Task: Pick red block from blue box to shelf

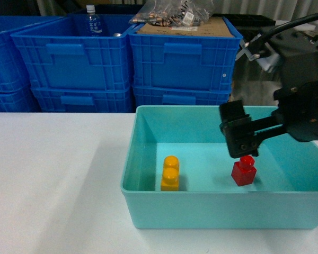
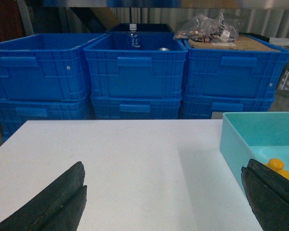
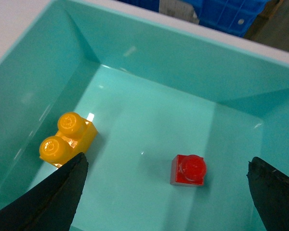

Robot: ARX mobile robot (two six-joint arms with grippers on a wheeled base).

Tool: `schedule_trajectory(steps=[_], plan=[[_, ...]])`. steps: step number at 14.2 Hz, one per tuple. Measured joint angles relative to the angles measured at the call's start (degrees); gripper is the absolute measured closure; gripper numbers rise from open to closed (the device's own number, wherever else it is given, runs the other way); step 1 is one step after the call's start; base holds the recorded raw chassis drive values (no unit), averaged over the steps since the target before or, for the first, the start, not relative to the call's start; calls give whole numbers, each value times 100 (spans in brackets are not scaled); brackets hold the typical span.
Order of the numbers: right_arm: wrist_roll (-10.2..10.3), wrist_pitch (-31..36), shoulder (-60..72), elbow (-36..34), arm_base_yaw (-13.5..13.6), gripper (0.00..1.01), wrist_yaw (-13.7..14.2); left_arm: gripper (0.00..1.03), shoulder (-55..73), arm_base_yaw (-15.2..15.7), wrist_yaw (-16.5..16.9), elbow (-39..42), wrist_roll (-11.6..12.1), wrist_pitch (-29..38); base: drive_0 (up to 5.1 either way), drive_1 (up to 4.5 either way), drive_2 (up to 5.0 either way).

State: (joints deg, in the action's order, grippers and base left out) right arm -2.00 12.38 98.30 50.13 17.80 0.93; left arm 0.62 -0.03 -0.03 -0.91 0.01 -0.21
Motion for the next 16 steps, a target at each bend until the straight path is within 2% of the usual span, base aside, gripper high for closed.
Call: schedule_trajectory(steps=[2, 4, 8, 11, 16], plan=[[227, -422, 715, 573, 101, 3, 442, 5, 0, 0, 0, 0, 0, -2, 0, 0, 0], [271, -492, 1010, 752, 116, 3, 649, 5, 0, 0, 0, 0, 0, -2, 0, 0, 0], [470, -728, 1432, 1115, 138, 3, 817, 5, 0, 0, 0, 0, 0, 0, 0, 0, 0], [634, -876, 1655, 1303, 131, 3, 835, 5, 0, 0, 0, 0, 2, -2, 0, 0, 0], [850, -874, 2087, 1488, 109, 3, 981, 5, 0, 0, 0, 0, 0, 0, 0, 0, 0]])
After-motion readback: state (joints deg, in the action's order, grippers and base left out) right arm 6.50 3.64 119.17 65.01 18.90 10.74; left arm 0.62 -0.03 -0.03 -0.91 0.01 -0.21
